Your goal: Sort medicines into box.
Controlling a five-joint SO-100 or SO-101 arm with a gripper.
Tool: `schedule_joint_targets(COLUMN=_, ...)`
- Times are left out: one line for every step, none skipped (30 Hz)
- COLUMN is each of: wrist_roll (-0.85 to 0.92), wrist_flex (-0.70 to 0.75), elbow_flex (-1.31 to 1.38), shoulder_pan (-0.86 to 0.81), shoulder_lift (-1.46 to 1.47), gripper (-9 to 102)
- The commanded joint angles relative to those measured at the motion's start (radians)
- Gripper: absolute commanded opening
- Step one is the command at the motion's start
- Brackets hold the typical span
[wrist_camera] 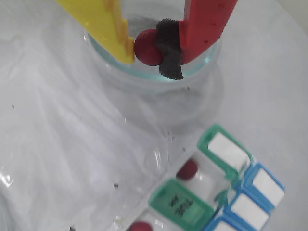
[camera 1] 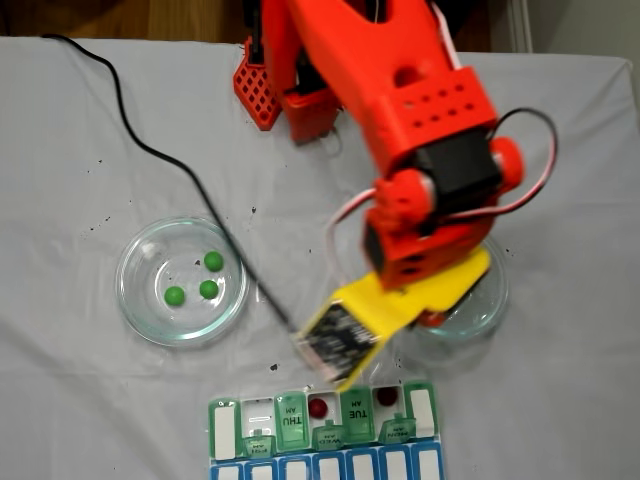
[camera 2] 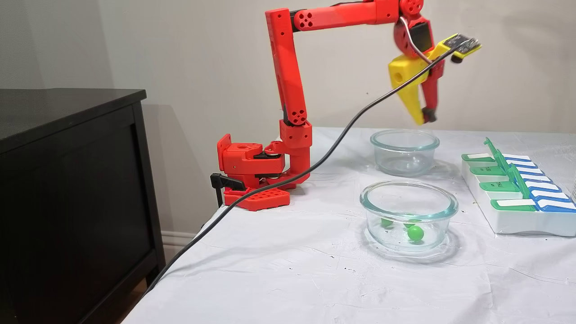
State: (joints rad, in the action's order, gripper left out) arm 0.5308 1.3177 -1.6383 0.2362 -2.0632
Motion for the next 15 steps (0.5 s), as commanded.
schedule_joint_targets(wrist_roll=0.06, wrist_flex=-0.081, elbow_flex=0.072, shoulder_pan=-0.143, shoulder_lift=-0.003, gripper=0)
schedule_joint_targets(wrist_roll=0.069, wrist_flex=-0.083, elbow_flex=0.063, shoulder_pan=-0.156, shoulder_lift=0.009, gripper=0)
schedule_joint_targets(wrist_roll=0.08, wrist_flex=-0.086, elbow_flex=0.051, shoulder_pan=-0.166, shoulder_lift=0.011, gripper=0)
schedule_joint_targets(wrist_roll=0.094, wrist_flex=-0.094, elbow_flex=0.031, shoulder_pan=-0.183, shoulder_lift=0.011, gripper=0)
schedule_joint_targets(wrist_roll=0.103, wrist_flex=-0.1, elbow_flex=0.015, shoulder_pan=-0.199, shoulder_lift=0.006, gripper=0)
schedule_joint_targets(wrist_roll=0.11, wrist_flex=-0.106, elbow_flex=-0.005, shoulder_pan=-0.221, shoulder_lift=-0.003, gripper=0)
schedule_joint_targets(wrist_roll=0.123, wrist_flex=-0.117, elbow_flex=-0.029, shoulder_pan=-0.241, shoulder_lift=-0.015, gripper=0)
schedule_joint_targets(wrist_roll=0.132, wrist_flex=-0.137, elbow_flex=-0.06, shoulder_pan=-0.259, shoulder_lift=-0.031, gripper=0)
schedule_joint_targets(wrist_roll=0.144, wrist_flex=-0.156, elbow_flex=-0.094, shoulder_pan=-0.272, shoulder_lift=-0.046, gripper=0)
schedule_joint_targets(wrist_roll=0.155, wrist_flex=-0.186, elbow_flex=-0.13, shoulder_pan=-0.279, shoulder_lift=-0.063, gripper=0)
schedule_joint_targets(wrist_roll=0.161, wrist_flex=-0.222, elbow_flex=-0.169, shoulder_pan=-0.285, shoulder_lift=-0.081, gripper=0)
schedule_joint_targets(wrist_roll=0.173, wrist_flex=-0.267, elbow_flex=-0.21, shoulder_pan=-0.293, shoulder_lift=-0.098, gripper=0)
schedule_joint_targets(wrist_roll=0.187, wrist_flex=-0.31, elbow_flex=-0.244, shoulder_pan=-0.304, shoulder_lift=-0.109, gripper=0)
schedule_joint_targets(wrist_roll=0.19, wrist_flex=-0.345, elbow_flex=-0.267, shoulder_pan=-0.318, shoulder_lift=-0.112, gripper=0)
schedule_joint_targets(wrist_roll=0.186, wrist_flex=-0.37, elbow_flex=-0.265, shoulder_pan=-0.325, shoulder_lift=-0.094, gripper=0)
